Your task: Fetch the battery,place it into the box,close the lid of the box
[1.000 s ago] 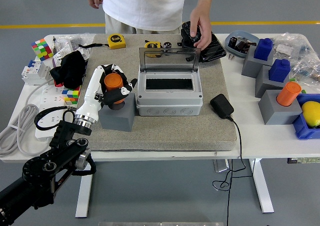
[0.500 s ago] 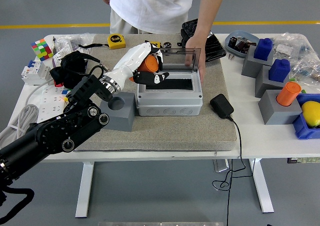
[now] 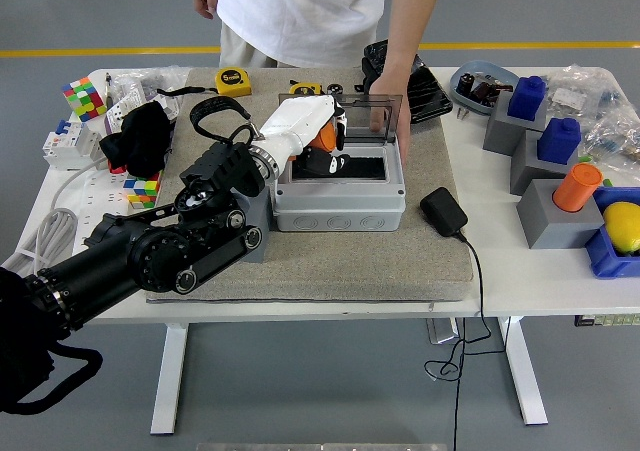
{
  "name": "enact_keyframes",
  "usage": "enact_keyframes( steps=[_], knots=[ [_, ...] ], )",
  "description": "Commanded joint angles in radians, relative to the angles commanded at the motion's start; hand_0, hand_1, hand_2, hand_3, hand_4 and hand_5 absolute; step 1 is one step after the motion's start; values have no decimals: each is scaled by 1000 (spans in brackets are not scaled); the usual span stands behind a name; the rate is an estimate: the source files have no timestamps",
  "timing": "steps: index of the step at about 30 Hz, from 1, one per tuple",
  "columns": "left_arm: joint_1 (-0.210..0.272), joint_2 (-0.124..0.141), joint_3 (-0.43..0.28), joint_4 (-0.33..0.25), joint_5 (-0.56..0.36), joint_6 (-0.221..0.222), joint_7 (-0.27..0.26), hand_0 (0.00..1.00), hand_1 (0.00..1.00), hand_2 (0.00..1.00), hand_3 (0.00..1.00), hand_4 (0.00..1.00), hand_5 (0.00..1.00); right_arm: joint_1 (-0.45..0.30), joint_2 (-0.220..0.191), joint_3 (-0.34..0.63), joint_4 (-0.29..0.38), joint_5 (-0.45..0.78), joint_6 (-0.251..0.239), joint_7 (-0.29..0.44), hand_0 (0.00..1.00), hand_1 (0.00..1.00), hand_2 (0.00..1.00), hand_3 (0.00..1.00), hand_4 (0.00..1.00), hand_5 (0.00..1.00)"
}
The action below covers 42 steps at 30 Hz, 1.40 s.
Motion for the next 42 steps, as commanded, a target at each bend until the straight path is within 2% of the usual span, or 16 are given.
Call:
enact_keyframes(
  steps=[3,4,9,10,15,16,21,22,25,29,37,39,40,42],
  knots=[
    [-4,-2,9,29,-14,27,-4,244,178,192,257,768,2,1,1,0,0,0,0,1,678,721,715,689,998,693],
    [-5,-2,12,36,-19,34,-8,258,252,253,322,828,2,1,1,-1,1,0,-1,1,677,720,715,689,998,693],
    [-7,-2,27,41,-43,56,-42,258,252,253,322,828,2,0,-1,-5,0,4,0,0,677,720,715,689,998,693],
    [-7,-2,31,41,-50,61,-52,531,538,498,664,955,2,0,-1,-6,0,4,0,0,678,720,715,689,998,693],
    [-7,-2,41,43,-68,73,-78,531,538,498,664,955,2,0,0,-7,2,3,0,1,678,720,715,689,998,693],
    [-7,-2,42,43,-71,74,-82,652,677,655,759,998,2,1,0,-6,2,2,0,1,677,720,715,689,998,693],
    [-3,-2,42,36,-90,86,-105,652,677,655,759,998,2,2,1,-6,2,3,0,1,677,720,715,689,998,693],
    [-2,-2,42,35,-90,86,-107,658,679,659,768,998,43,2,1,-6,2,3,0,1,677,720,715,689,998,693],
    [2,-2,40,27,-100,90,-120,658,679,659,768,998,43,1,1,-5,2,3,-1,1,677,720,715,689,998,693],
    [15,-2,16,-3,-103,98,-138,647,667,650,767,998,47,0,1,-5,2,3,-1,1,678,720,715,689,998,694],
    [28,-2,-68,-68,-126,182,-271,628,649,619,737,998,71,-2,4,-3,2,1,-1,1,677,720,715,689,998,693],
    [24,-2,-88,-67,-119,174,-260,628,649,619,737,998,71,-1,4,-3,2,1,-1,1,677,720,715,689,998,693],
    [22,-2,-95,-64,-118,167,-251,718,751,717,774,998,177,-1,4,-4,2,1,0,1,676,720,715,689,998,693],
    [12,-2,-111,-42,-104,138,-204,718,751,717,774,998,177,1,4,-2,2,1,-1,2,676,720,715,689,998,693]
  ],
)
